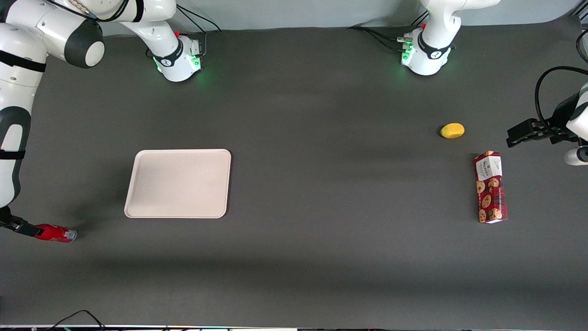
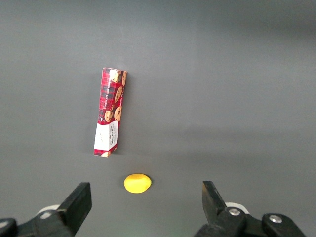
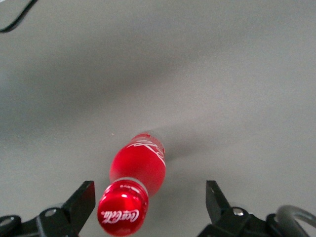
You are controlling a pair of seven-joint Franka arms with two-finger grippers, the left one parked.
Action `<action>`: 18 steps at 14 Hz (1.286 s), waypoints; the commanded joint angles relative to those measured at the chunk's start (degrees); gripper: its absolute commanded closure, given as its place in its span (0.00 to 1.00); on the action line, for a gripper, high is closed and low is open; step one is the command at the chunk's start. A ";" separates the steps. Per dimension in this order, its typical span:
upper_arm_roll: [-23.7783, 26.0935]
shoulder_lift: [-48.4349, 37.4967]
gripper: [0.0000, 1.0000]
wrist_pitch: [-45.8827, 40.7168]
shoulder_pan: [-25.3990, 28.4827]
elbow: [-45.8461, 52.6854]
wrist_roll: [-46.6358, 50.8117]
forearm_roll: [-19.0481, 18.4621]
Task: Place coke bottle on tray
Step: 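Close the right gripper around the bottle's neck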
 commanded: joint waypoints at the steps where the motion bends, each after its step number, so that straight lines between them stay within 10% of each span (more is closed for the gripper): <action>1: -0.50 1.11 0.12 0.11 -0.18 1.85 -1.51 1.48; 7: -0.50 1.20 1.00 0.20 0.08 2.20 -0.80 1.13; 18: -1.03 -6.60 1.00 -6.47 2.11 1.85 1.39 -2.38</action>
